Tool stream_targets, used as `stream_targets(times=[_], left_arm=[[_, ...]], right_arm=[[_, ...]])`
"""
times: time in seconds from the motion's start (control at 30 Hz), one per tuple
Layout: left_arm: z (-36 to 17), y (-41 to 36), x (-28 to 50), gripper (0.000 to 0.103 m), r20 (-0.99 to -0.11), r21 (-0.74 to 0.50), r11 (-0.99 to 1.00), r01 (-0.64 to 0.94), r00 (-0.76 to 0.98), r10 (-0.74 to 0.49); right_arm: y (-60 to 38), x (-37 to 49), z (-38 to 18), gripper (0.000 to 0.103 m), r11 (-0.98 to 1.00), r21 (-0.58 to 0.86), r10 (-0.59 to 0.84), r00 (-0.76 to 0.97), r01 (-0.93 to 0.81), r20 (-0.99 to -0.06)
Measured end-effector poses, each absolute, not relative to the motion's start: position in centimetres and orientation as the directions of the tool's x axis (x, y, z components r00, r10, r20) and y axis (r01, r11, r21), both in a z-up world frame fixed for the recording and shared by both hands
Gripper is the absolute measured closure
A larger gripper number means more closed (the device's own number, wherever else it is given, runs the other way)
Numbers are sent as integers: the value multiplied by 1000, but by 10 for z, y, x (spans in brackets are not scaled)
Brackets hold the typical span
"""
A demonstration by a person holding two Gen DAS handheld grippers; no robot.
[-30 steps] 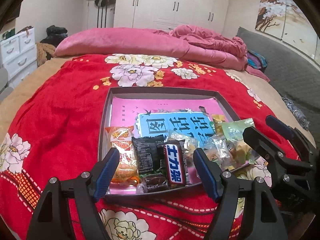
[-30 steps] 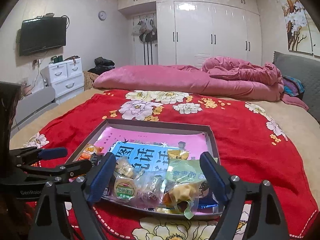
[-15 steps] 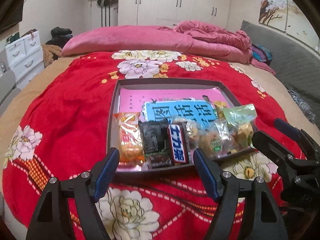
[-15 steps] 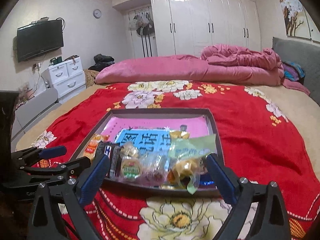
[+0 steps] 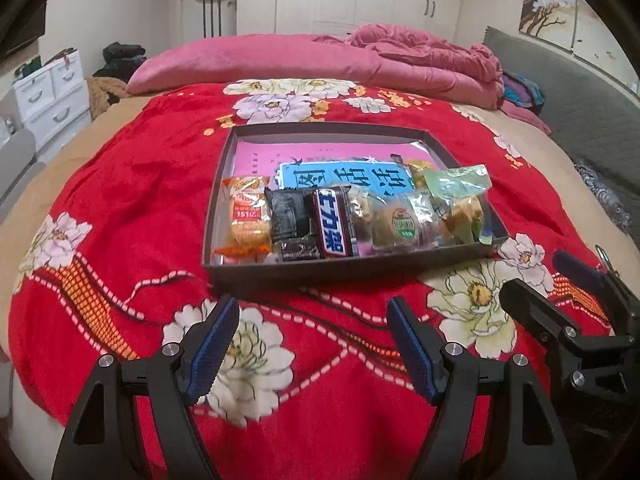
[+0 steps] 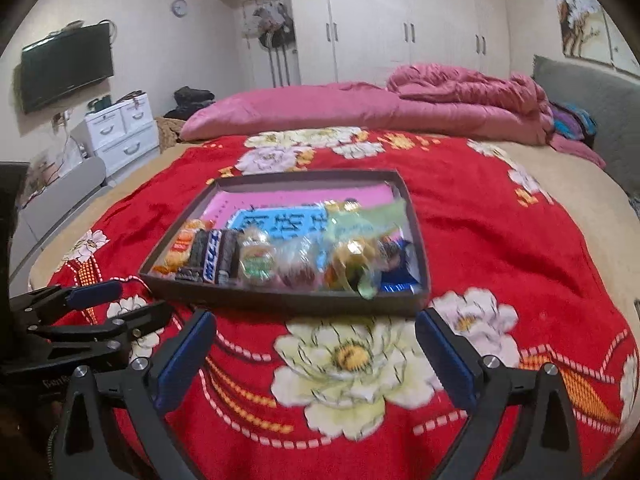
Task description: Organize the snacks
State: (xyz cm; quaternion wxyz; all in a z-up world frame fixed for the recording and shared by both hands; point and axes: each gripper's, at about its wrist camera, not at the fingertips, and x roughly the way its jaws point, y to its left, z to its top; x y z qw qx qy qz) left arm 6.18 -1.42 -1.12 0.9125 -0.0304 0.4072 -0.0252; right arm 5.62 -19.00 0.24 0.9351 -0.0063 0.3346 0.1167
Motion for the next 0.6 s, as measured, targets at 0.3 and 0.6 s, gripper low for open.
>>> stream_targets(times=[0.3, 0.6], left_arm=[[-16, -7, 46, 26, -756, -75, 997, -2, 653, -55], [-15, -1, 43, 26, -752, -77, 997, -13, 658, -49]], right_arm=[[-205, 37, -2, 2, 986, 71, 159, 747, -148, -646], [-211, 30, -2, 2, 989, 69, 142, 754, -128, -642]])
